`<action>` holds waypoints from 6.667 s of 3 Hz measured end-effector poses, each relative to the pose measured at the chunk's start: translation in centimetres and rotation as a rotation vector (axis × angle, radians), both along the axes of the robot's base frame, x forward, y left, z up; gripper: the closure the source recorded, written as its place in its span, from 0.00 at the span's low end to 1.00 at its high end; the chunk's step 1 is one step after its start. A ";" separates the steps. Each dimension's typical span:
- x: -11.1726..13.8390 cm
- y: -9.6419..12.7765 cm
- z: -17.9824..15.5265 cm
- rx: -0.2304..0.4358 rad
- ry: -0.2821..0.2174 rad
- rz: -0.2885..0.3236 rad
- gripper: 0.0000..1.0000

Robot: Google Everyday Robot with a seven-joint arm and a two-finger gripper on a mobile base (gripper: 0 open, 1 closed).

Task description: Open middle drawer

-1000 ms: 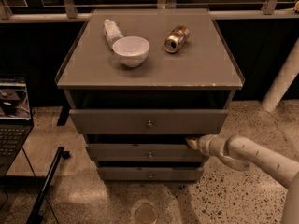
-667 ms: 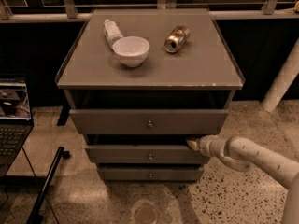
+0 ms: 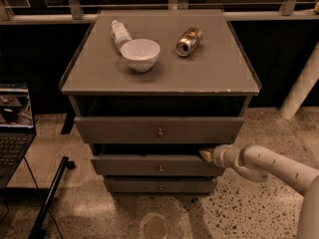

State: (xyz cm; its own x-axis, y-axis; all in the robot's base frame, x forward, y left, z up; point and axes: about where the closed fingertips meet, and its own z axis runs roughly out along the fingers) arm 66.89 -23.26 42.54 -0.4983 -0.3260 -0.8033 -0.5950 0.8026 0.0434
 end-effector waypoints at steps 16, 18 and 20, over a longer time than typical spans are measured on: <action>-17.8 -1.8 -0.5 0.350 0.520 0.060 1.00; -19.5 -2.0 0.2 0.376 0.519 0.068 1.00; -19.4 -0.8 11.1 0.395 0.253 0.248 1.00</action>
Offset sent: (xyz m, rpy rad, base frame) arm -0.1063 -0.0246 0.0024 0.2222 0.4280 -0.0321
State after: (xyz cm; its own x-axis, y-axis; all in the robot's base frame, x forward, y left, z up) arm 47.46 -24.09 53.68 -0.6392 -0.1552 -0.7532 -0.6963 0.5328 0.4810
